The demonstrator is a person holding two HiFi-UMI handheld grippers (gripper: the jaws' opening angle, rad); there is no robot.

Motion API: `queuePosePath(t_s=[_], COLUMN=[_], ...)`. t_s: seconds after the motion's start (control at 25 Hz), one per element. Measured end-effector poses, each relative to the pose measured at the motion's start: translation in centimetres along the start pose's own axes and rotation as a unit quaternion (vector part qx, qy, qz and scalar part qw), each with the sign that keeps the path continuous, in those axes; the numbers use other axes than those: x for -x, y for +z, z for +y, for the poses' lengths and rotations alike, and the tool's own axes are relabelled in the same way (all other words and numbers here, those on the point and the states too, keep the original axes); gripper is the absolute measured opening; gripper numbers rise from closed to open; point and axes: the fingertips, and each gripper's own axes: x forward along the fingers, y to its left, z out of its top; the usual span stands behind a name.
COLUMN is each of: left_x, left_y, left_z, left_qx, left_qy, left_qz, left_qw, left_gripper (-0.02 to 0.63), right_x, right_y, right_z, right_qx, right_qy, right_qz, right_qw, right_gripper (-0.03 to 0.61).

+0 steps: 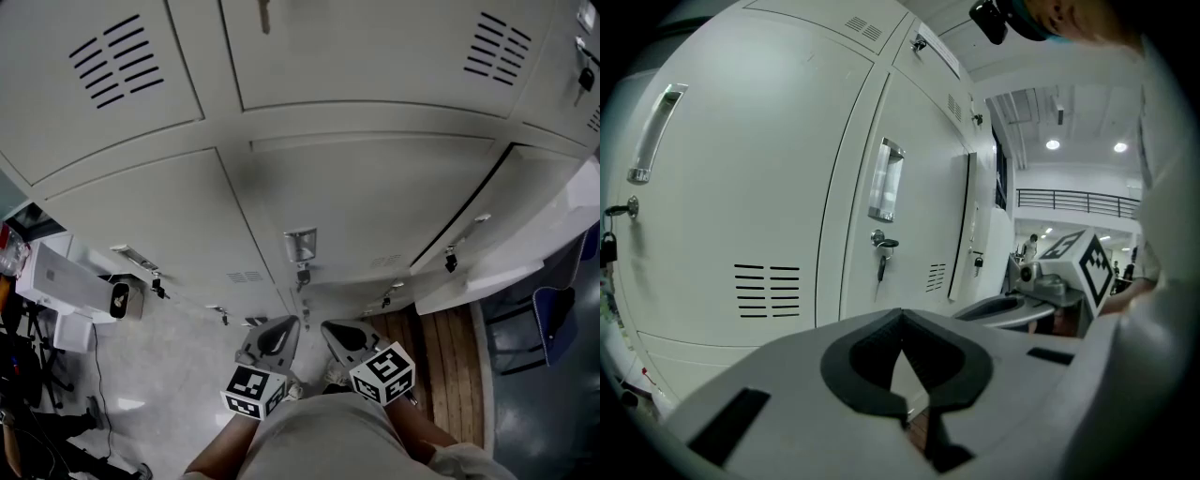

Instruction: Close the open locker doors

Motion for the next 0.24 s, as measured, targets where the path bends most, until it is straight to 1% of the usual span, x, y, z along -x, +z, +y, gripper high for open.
queuePosePath(t_s=[0.24], left_x=[0.24], left_y=[-0.43], left_z=[-0.25], left_qx=[0.001], left_qy=[-0.002], left_qz=[0.009], left_qw=[1.0], left_gripper=[0.014], right_x=[-0.29], right_y=[0.56], right_z=[0.5], right_qx=[0.009], right_qy=[0.006], right_qz=[-0.005], right_qw=[1.0], right_gripper=[0.026])
